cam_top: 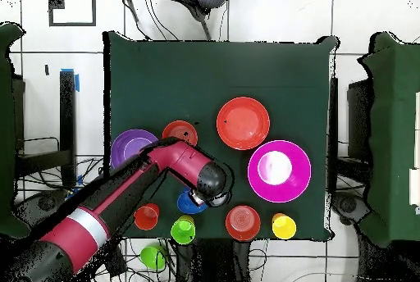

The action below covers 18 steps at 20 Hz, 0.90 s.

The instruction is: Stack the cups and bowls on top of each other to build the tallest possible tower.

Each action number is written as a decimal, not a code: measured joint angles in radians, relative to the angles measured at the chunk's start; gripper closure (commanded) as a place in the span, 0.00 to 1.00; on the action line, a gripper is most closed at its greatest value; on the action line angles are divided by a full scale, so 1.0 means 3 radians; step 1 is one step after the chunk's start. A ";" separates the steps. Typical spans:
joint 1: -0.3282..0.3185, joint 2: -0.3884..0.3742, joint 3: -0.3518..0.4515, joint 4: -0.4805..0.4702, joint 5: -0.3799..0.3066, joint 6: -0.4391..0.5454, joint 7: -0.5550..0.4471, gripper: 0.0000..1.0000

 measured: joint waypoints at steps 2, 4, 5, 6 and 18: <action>0.0007 0.0015 -0.0013 -0.0013 0.0003 -0.0001 0.0000 1.00; 0.0007 0.0036 -0.0029 -0.0042 0.0005 -0.0002 0.0000 1.00; 0.0007 0.0040 -0.0034 -0.0053 0.0005 -0.0002 0.0000 1.00; 0.0007 0.0045 -0.0038 -0.0063 0.0005 -0.0002 0.0000 1.00; -0.0081 0.0082 -0.0130 -0.0205 0.0032 -0.0001 0.0000 1.00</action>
